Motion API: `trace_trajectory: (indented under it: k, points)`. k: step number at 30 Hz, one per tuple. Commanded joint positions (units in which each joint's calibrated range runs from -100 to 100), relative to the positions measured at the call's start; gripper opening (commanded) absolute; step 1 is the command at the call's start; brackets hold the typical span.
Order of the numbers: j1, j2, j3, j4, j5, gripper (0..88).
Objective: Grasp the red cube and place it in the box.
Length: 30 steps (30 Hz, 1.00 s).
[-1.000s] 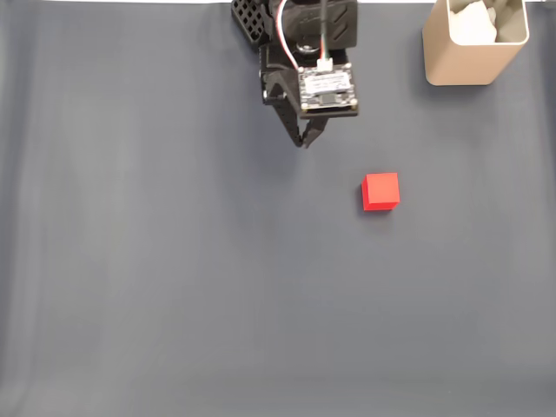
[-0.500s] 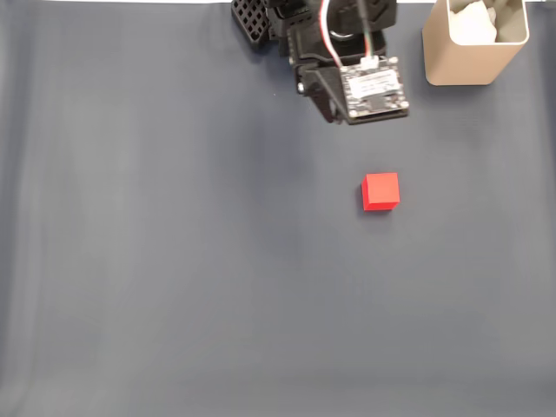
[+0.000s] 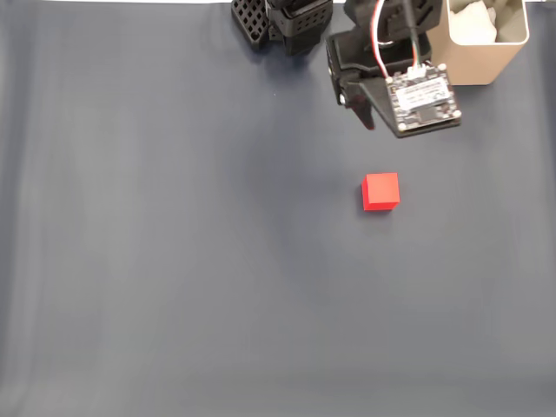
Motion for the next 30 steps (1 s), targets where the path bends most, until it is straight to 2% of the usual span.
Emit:
trace_trajectory:
  k: [1, 7, 30]
  points:
    - [-0.36, 2.46, -4.53, -0.51, -0.49, 15.6]
    - [1.91, 6.62, -6.35, -4.37, 1.47, 24.5]
    - [6.88, 12.59, 1.12, -16.27, 3.37, 34.1]
